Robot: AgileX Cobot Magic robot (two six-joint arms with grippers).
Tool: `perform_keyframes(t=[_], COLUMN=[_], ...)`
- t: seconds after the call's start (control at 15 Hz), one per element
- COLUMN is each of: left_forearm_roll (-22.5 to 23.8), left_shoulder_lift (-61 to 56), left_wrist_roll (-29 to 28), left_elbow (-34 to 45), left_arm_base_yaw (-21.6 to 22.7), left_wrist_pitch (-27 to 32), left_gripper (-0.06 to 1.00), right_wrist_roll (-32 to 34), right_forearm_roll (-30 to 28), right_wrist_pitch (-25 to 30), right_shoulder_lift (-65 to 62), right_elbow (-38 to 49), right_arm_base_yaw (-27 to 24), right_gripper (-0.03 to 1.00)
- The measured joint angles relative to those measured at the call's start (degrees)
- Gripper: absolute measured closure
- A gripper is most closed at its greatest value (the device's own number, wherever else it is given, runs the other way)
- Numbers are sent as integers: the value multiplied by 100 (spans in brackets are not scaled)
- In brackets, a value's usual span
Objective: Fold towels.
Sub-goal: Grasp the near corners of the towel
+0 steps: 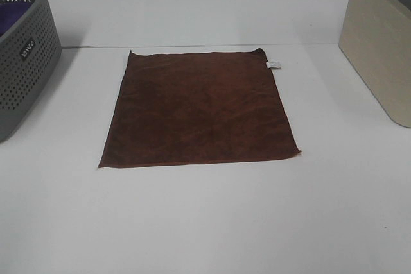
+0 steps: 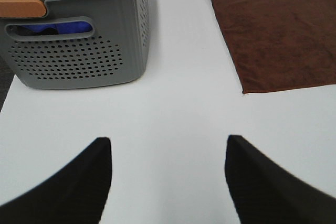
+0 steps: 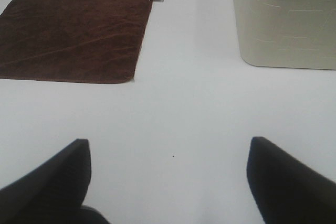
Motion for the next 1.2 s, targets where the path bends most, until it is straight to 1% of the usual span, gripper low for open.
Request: perform_keyframes(t=[1.2], left_forearm_roll=[0], left_shoulder_lift=[0], left_wrist_roll=[0], left_elbow=[0], left_arm_base_yaw=[0], left_wrist_pitch=[0], left_gripper=[36], right_wrist_roll=[0], right_forearm_roll=[0], right_wrist_pitch=[0], right_shoulder_lift=[0], right_elbow=[0], right_arm_base_yaw=[0], right_gripper=[18])
